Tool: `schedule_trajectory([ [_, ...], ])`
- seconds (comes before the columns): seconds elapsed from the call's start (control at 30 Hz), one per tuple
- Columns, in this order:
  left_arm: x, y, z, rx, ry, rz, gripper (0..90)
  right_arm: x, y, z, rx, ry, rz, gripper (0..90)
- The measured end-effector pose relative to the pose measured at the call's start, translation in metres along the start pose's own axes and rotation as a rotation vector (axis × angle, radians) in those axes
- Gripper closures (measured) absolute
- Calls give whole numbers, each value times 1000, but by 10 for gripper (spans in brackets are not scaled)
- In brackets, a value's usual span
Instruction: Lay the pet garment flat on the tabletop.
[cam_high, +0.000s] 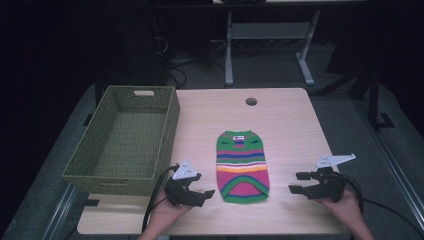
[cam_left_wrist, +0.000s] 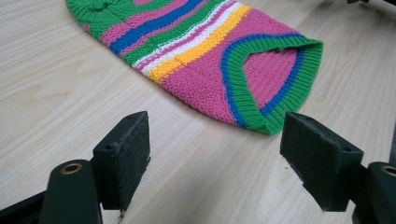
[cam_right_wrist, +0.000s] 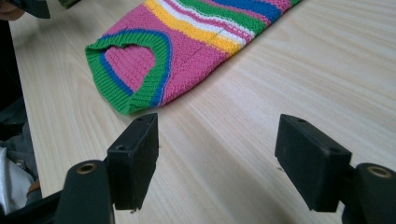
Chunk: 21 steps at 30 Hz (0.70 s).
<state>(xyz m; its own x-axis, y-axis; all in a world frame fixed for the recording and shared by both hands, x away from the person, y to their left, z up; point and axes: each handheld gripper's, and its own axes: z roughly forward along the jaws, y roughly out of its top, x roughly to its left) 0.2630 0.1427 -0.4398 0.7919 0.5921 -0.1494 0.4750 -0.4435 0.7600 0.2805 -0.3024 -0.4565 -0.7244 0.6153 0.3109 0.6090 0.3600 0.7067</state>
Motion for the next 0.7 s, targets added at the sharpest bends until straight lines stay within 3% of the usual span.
schedule_trajectory([
  [0.53, -15, -16, -16, -28, -22, -2, 236, 21, -21, -10, -18, -33, -31, 279],
  [0.7, -19, -18, -19, -50, -21, 4, 236, 26, -30, -20, -76, -53, -14, 276],
])
